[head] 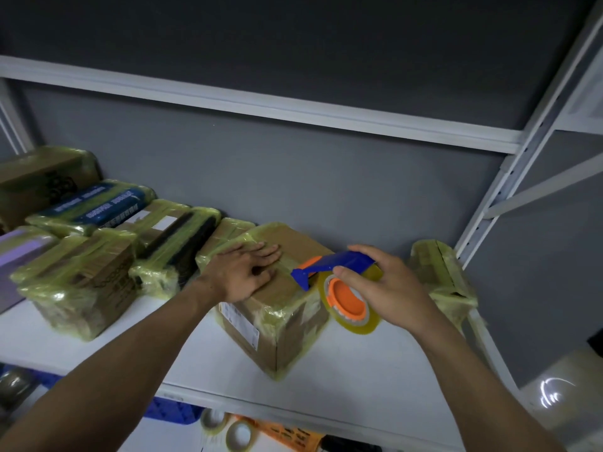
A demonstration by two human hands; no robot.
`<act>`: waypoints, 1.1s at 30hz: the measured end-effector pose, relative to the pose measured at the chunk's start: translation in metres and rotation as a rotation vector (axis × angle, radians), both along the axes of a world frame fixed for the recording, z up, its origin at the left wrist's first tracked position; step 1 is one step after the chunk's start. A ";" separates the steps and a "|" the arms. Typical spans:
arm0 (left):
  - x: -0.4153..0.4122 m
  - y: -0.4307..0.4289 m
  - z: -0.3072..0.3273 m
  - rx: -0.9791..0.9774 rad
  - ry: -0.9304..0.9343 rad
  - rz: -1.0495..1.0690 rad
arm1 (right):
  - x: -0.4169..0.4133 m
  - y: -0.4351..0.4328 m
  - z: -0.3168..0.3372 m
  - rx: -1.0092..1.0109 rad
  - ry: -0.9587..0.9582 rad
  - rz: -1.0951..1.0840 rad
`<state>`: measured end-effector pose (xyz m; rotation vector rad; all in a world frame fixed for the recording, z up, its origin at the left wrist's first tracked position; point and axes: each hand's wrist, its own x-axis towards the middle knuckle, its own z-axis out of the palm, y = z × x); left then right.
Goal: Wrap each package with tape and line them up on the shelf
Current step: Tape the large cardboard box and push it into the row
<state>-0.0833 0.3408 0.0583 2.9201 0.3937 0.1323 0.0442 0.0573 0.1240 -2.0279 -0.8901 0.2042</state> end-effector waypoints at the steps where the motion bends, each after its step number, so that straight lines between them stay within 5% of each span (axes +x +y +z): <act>1: 0.001 0.002 0.002 -0.004 0.011 -0.005 | 0.000 0.002 -0.002 0.003 0.003 0.001; 5: 0.004 0.002 0.011 0.038 0.053 0.013 | -0.002 0.007 -0.005 0.020 0.009 0.003; 9: -0.001 -0.017 0.007 -0.118 0.008 -0.089 | -0.003 0.005 -0.009 0.026 0.021 0.008; 33: 0.009 -0.007 -0.001 -0.050 -0.069 -0.041 | -0.012 -0.034 -0.022 0.078 0.032 -0.046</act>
